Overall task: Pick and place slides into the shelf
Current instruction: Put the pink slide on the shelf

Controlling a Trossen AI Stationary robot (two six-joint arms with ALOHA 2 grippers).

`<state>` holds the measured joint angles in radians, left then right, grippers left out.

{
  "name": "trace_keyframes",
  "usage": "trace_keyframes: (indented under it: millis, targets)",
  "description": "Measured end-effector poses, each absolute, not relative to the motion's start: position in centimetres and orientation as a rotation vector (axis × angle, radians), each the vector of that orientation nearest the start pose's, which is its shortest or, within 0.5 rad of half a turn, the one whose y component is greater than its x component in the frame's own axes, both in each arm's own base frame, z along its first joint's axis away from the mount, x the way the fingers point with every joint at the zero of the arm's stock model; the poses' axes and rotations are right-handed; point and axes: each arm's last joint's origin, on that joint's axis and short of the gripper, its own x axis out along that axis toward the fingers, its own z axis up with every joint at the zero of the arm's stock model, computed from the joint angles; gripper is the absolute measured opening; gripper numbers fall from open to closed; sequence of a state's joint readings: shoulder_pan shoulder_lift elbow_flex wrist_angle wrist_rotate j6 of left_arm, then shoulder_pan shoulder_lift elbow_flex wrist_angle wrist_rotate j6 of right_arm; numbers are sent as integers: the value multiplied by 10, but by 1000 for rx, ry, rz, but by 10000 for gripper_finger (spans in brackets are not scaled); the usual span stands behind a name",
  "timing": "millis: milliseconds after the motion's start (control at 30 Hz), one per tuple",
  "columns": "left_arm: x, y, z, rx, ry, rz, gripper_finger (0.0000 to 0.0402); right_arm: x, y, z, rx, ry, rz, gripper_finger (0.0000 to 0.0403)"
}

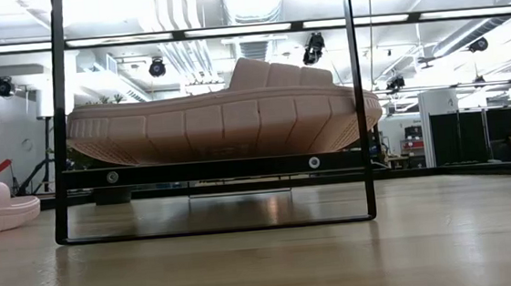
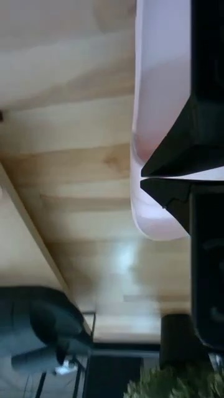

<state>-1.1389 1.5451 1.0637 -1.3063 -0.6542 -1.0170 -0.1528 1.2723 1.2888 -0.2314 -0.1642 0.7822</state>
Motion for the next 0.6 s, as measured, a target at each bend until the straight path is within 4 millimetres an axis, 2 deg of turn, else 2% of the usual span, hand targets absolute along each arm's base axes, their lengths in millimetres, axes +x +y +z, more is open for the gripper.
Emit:
trace_keyframes:
  millis: [600]
  targets:
    - [112, -207, 225, 483, 1119, 148, 0, 277, -38, 400, 758, 199, -72, 141]
